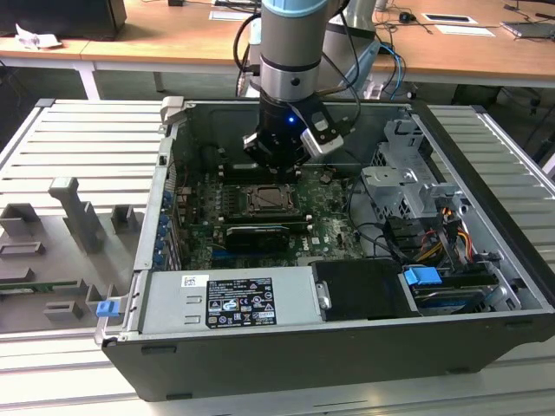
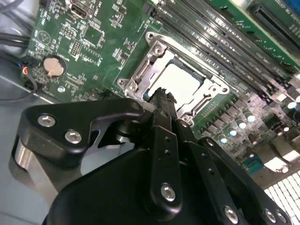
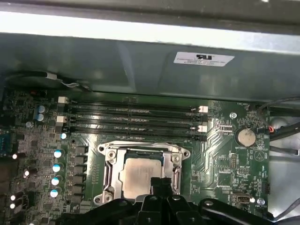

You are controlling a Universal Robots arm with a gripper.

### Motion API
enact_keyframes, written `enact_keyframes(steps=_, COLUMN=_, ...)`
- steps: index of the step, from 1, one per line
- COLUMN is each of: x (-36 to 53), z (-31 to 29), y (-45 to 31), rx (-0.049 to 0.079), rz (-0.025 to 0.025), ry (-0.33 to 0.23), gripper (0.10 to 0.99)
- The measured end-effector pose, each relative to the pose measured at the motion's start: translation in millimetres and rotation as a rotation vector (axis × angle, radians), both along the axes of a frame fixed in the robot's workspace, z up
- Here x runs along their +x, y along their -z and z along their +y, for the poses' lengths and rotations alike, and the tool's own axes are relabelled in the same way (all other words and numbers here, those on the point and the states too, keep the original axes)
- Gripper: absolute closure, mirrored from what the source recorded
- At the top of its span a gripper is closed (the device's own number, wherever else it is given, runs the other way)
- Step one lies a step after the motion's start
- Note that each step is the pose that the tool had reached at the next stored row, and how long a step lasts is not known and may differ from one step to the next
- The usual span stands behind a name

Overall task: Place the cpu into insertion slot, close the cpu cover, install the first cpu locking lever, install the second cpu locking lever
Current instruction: 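Install the second cpu locking lever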

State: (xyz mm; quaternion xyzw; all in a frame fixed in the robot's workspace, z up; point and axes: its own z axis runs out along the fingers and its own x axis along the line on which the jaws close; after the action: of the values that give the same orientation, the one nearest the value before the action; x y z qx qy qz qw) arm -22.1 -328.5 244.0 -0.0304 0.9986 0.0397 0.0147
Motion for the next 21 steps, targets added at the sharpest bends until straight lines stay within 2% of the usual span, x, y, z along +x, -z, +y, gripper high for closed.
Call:
enact_keyframes(steps=1, x=-0.2, z=-1.3, y=0.0, rx=0.000, rz=0.0000, ry=0.000, gripper=0.980)
enact_keyframes(steps=2, x=-0.8, z=-8.8, y=0.0, rx=0.000, rz=0.0001, ry=0.000, gripper=0.980)
enact_keyframes(steps=4, x=-1.0, z=-18.7, y=0.2, rx=0.000, rz=0.0002, ry=0.000, gripper=0.980)
enact_keyframes(steps=8, x=-1.0, z=-29.9, y=1.9, rx=0.000, rz=0.0128, ry=0.000, gripper=0.980)
enact_keyframes(steps=11, x=-1.0, z=-39.2, y=3.6, rx=0.000, rz=0.0140, ry=0.000, gripper=0.980)
enact_keyframes(steps=13, x=-4.2, z=-42.5, y=5.2, rx=0.002, rz=0.0139, ry=0.000, gripper=0.980)
enact_keyframes(steps=17, x=-24.8, z=-43.1, y=9.0, rx=0.003, rz=0.0133, ry=0.000, gripper=0.980)
enact_keyframes(steps=18, x=-29.4, z=-43.2, y=13.2, rx=0.003, rz=0.0134, ry=0.000, gripper=0.980)
enact_keyframes(steps=21, x=-31.6, z=-42.4, y=24.5, rx=0.005, rz=0.0134, ry=0.000, gripper=0.980)
